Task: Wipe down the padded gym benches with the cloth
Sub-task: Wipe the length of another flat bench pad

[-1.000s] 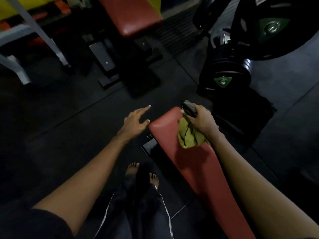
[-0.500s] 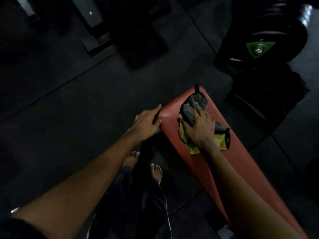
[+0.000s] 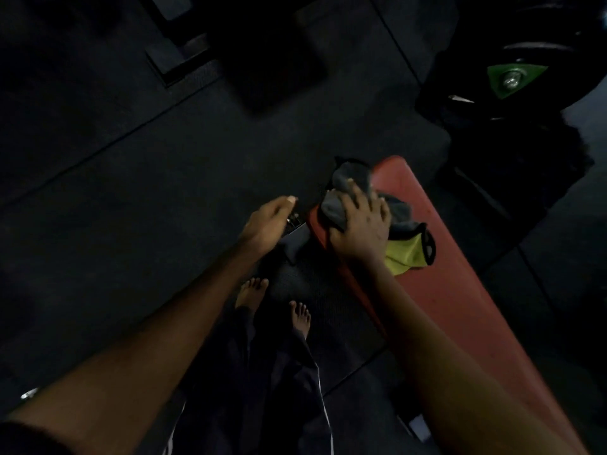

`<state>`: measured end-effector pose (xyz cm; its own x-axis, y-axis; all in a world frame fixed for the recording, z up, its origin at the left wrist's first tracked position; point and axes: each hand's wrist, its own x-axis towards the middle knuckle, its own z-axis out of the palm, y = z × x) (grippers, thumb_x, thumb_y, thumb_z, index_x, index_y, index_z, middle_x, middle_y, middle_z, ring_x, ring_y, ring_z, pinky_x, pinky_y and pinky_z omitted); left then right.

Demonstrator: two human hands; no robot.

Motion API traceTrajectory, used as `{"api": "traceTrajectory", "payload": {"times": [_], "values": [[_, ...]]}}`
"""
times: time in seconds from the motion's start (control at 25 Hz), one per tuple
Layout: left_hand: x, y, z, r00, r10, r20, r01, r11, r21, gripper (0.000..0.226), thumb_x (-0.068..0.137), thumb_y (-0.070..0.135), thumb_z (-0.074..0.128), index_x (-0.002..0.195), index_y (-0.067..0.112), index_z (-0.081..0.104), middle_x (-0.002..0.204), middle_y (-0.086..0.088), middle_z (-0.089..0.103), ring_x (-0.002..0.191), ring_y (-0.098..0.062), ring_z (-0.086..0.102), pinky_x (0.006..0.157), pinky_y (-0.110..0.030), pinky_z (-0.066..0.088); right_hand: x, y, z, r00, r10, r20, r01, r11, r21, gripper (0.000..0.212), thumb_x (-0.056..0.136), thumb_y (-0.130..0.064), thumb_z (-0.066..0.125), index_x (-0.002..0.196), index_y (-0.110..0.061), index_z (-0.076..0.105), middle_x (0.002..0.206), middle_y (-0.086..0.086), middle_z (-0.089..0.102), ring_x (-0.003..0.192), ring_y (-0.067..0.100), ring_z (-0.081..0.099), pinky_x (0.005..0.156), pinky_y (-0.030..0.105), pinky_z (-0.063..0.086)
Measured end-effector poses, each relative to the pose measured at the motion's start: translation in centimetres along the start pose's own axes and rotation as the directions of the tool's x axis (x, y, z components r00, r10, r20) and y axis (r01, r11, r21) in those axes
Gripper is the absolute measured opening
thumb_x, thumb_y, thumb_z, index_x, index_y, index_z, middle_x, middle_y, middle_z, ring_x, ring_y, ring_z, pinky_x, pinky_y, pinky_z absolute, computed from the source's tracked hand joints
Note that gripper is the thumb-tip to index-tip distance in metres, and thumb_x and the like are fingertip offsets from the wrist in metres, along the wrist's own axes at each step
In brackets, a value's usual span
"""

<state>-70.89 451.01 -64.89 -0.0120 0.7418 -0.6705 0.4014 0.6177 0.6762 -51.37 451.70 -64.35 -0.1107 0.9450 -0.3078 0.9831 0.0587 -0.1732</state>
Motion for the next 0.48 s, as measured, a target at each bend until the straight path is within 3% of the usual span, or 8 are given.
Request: {"api": "traceTrajectory", "payload": {"times": [0.16,0.32,0.4,0.48], "values": [[1.4,-0.2,-1.3,0.994,-0.063,-0.089,0.06,0.997,-0.039,0.047,0.107,0.049,0.028,0.129,0.03,0.066,0.143,-0.001,0.057,0.133,-0.022,0.048,0.104,-0.03,0.033,0.0,-0.8,0.3,0.994,-0.103,0.048,0.104,0.994,-0.025,0.07,0.076,-0.054,0.039,0.138,-0.028,0.06,0.152,0.003,0.049,0.144,0.038,0.038,0.115,0.054,0.026],[2.8,-0.2,-1.8,0.994,-0.057,-0.097,0.046,0.993,-0.113,0.047,0.103,0.059,0.028,0.113,0.039,0.069,0.136,-0.001,0.063,0.126,-0.022,0.055,0.112,-0.041,0.039,-0.6,-0.7,1.2,0.969,-0.242,0.044,0.245,0.964,-0.103,0.059,0.08,-0.047,0.042,0.133,-0.033,0.064,0.148,0.003,0.055,0.138,0.037,0.047,0.112,0.056,0.037],[2.9,0.4,-1.9,0.995,-0.066,-0.076,0.057,0.991,-0.122,0.046,0.102,0.06,0.029,0.111,0.041,0.07,0.13,0.004,0.066,0.123,-0.019,0.057,0.111,-0.041,0.04,-3.7,0.2,2.6,0.918,-0.395,0.016,0.392,0.905,-0.166,0.05,0.09,-0.044,0.043,0.134,-0.032,0.064,0.154,0.003,0.05,0.139,0.036,0.047,0.113,0.054,0.038],[3.3,1.0,-1.6,0.998,-0.031,-0.049,0.025,0.994,-0.109,0.044,0.103,0.058,0.03,0.112,0.039,0.069,0.123,0.007,0.068,0.122,-0.016,0.057,0.109,-0.037,0.039,-6.6,2.0,3.1,0.887,-0.46,0.032,0.459,0.875,-0.155,0.053,0.094,-0.043,0.044,0.144,-0.028,0.057,0.161,0.002,0.038,0.148,0.035,0.036,0.119,0.053,0.03]]}}
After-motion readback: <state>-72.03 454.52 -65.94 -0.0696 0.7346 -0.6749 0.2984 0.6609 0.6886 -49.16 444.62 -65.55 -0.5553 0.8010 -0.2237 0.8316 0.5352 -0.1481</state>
